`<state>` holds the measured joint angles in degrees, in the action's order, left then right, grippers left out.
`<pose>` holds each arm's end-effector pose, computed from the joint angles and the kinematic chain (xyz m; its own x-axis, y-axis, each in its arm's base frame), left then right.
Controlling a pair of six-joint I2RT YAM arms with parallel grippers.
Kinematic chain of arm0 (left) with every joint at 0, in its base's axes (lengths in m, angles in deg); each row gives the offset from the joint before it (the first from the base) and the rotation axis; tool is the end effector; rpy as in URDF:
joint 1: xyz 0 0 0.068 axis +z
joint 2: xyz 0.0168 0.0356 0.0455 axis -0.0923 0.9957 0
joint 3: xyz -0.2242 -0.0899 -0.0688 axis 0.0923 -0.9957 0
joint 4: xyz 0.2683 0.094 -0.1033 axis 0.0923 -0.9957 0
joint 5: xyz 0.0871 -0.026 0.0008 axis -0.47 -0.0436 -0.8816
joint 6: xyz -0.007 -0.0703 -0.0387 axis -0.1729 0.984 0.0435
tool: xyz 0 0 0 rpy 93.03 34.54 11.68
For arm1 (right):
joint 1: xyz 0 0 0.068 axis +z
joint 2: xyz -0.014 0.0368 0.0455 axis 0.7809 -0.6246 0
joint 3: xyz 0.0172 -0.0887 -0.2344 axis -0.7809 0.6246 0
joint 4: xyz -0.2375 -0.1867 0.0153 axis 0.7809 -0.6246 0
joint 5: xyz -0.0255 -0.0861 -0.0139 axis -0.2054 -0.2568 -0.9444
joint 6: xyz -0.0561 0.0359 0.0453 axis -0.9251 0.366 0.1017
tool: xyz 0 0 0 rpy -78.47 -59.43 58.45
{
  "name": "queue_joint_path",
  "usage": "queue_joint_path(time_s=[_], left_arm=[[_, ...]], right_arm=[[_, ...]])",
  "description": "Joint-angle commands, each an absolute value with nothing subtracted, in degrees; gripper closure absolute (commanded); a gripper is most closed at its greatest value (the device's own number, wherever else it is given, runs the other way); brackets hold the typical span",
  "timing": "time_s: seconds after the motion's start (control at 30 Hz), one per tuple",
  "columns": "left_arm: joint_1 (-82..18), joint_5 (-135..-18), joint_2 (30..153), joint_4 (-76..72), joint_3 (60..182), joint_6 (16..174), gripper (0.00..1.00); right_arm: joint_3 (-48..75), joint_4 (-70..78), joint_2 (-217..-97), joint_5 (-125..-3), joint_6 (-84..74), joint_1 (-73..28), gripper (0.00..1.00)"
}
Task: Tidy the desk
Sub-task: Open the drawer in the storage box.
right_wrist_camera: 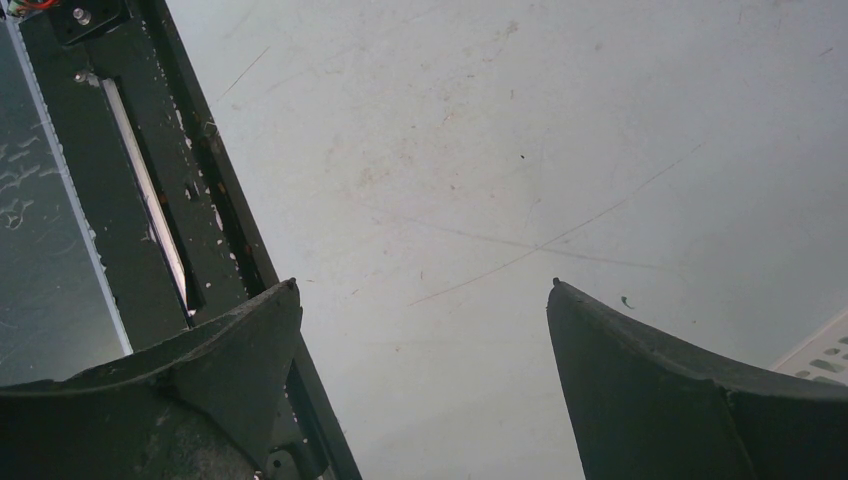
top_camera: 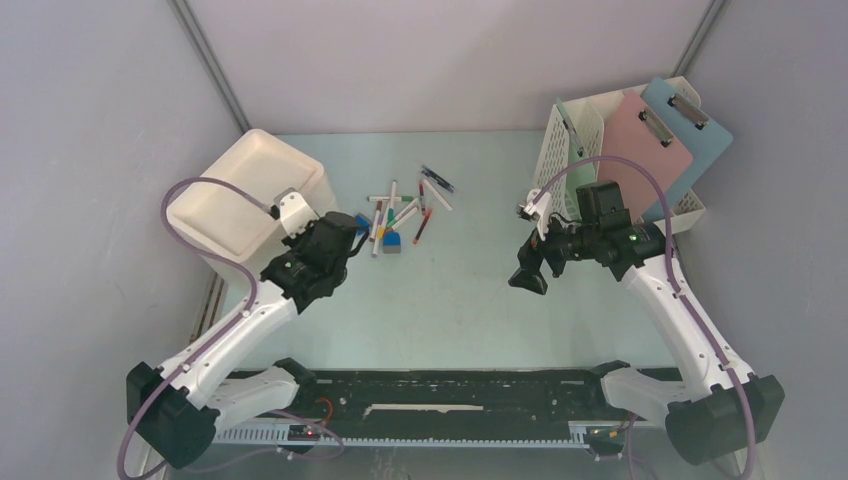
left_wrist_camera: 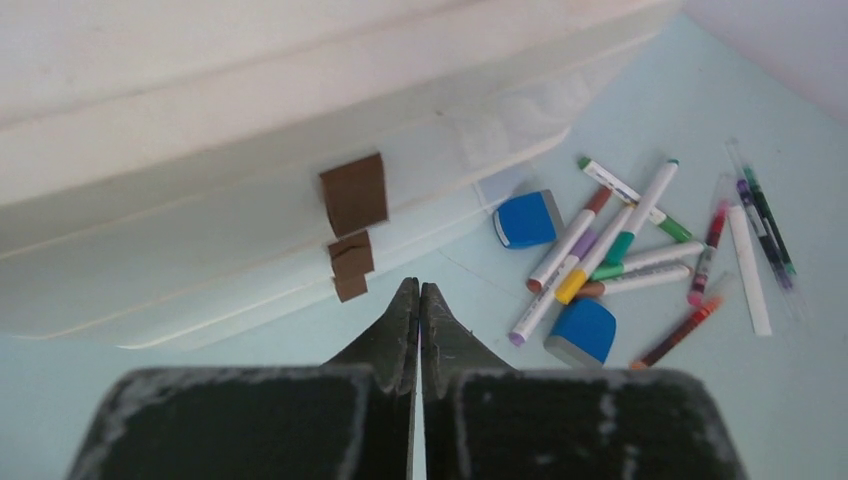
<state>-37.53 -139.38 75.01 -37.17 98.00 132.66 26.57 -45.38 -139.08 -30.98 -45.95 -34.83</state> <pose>0.2607 -0.0973 0.2551 -0.2199 -0.3786 -0.8991 -0.5629 0.8019 -0.2000 0.2558 0.1236 0.2898 -0.2625 -0.5204 -0.8126 -0.9245 0.3767 0.0574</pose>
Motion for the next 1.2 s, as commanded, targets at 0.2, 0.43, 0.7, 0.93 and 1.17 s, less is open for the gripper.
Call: queue_joint_path(time_s=[0.2,0.43,0.7,0.93,1.17], left_arm=[[-43.1,-142.0,76.4,-37.4,98.4,135.0,1.0],[-40.6,-145.9,77.4,-38.6,99.1,132.0,0.77],[-35.3,-143.7,77.1,-37.5,98.7,129.6,0.58],[-32.7,-144.1,78.4,-36.5,99.3,128.5,0.5],[-29.4,-142.5,81.3,-34.1,101.2,126.6,0.57]], right_arm=[[26.0,-44.4,-138.3,-30.1,-46.2,-35.2,0.0],[26.0,-44.4,-138.0,-30.0,-46.2,-35.3,0.0],[25.9,-44.4,-138.1,-29.7,-46.2,-35.4,0.0],[25.9,-44.4,-138.3,-29.8,-46.3,-35.4,0.0],[26.0,-44.5,-138.3,-29.7,-46.3,-35.4,0.0]])
